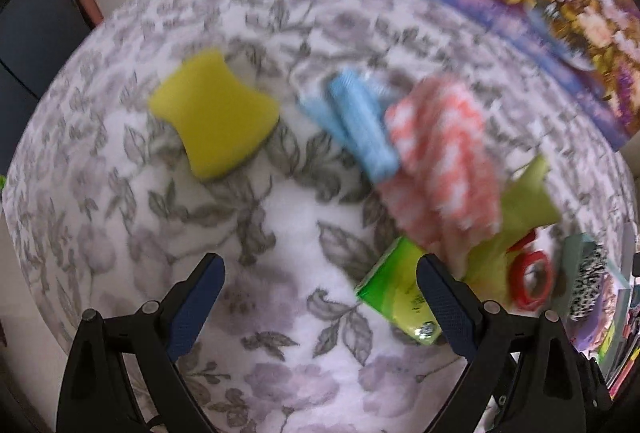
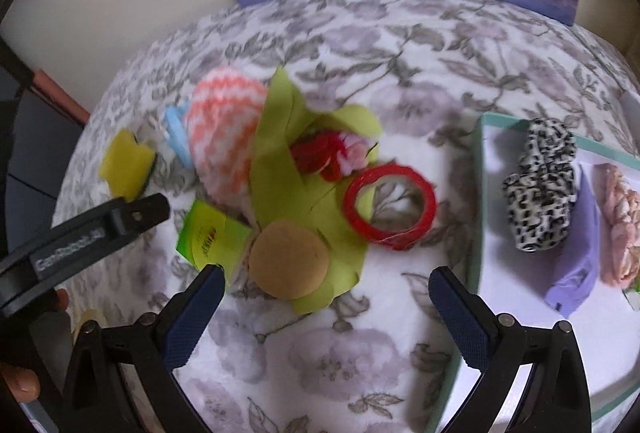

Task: Organize soft objects
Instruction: 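Grasp the green tissue pack with the left tool while the right tool grasps the beige round sponge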

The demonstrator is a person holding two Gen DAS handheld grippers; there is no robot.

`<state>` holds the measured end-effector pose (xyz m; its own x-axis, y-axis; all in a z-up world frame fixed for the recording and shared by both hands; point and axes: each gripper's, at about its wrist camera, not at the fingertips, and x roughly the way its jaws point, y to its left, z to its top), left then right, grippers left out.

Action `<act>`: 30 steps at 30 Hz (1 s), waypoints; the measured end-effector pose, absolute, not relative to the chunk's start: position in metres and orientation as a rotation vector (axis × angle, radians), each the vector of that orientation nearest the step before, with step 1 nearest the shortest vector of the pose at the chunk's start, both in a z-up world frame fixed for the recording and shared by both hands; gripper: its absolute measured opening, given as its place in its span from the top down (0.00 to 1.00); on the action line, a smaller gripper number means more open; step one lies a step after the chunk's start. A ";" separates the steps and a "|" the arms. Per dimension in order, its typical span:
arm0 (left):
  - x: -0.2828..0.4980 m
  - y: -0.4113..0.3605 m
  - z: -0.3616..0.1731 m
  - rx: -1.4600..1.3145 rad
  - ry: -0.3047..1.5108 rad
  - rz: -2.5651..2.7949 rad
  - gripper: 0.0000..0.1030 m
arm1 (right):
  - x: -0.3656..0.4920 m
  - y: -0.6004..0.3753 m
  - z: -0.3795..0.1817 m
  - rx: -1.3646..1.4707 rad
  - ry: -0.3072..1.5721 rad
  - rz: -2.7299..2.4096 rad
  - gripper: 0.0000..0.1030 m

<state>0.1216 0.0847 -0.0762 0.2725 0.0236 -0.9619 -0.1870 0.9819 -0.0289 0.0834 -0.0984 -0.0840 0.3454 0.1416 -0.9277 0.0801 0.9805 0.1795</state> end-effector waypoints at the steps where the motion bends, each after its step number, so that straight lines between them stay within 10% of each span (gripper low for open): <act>1: 0.122 0.086 -0.084 -0.160 1.314 0.148 0.06 | 0.084 -0.096 -0.087 0.199 1.227 0.041 0.00; 30: 0.128 0.083 -0.096 -0.237 1.389 0.101 0.06 | 0.095 -0.069 -0.107 0.072 1.249 0.057 0.47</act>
